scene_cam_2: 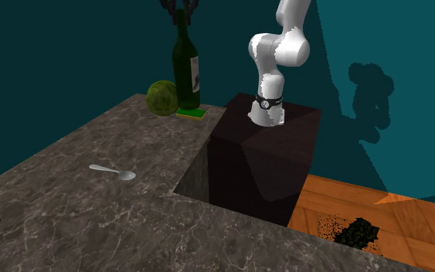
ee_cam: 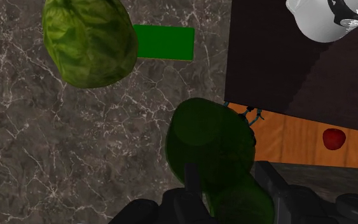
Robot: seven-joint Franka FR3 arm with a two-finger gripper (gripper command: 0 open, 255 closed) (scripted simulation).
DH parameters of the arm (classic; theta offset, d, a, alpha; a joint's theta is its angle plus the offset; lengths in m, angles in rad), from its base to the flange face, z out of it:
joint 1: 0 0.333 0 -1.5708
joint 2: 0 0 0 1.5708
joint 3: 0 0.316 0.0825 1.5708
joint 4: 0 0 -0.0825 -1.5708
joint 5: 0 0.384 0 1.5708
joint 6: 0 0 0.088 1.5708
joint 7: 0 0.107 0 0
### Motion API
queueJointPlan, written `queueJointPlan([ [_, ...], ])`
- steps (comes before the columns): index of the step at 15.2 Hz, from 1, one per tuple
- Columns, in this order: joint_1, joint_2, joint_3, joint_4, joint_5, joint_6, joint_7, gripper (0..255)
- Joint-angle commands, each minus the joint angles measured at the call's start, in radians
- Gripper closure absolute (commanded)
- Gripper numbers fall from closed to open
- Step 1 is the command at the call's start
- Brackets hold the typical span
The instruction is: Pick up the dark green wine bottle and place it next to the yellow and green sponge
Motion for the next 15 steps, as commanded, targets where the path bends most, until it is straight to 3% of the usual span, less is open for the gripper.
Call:
queueJointPlan([
  [1, -0.001, -0.006, -0.002, -0.034, -0.002, 0.029, 0.003, 255],
  [15, -0.008, -0.022, -0.021, -0.233, -0.018, 0.212, 0.024, 255],
])
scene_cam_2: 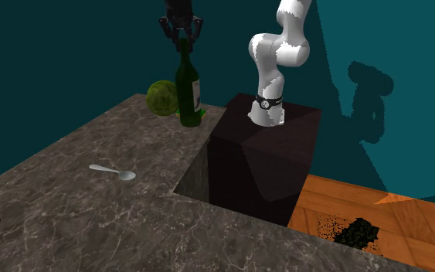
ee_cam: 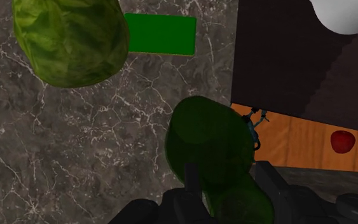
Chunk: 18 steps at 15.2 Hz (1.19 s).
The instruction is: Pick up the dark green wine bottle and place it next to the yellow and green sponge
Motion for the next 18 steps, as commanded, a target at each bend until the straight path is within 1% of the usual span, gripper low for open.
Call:
queueJointPlan([
  [1, -0.001, 0.003, -0.003, -0.023, -0.002, 0.027, 0.002, 255],
  [11, -0.005, 0.023, -0.021, -0.141, -0.015, 0.165, 0.014, 255],
  [18, -0.005, 0.023, -0.021, -0.141, -0.015, 0.165, 0.014, 255],
])
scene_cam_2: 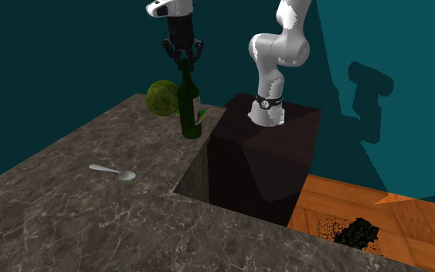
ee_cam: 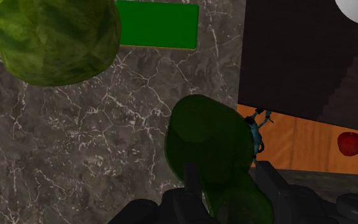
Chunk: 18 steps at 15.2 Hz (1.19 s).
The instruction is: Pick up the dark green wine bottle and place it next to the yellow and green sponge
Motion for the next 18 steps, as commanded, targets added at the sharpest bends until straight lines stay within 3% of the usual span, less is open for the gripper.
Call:
queueJointPlan([
  [1, 0.000, 0.000, 0.000, 0.000, 0.000, 0.000, 0.000, 255],
  [2, 0.000, 0.000, 0.000, 0.000, 0.000, 0.000, 0.000, 0],
  [7, 0.000, 0.000, 0.000, 0.000, 0.000, 0.000, 0.000, 0],
  [11, 0.010, -0.005, 0.021, 0.121, 0.018, -0.127, -0.005, 0],
  [18, 0.010, -0.005, 0.021, 0.121, 0.018, -0.127, -0.005, 0],
])
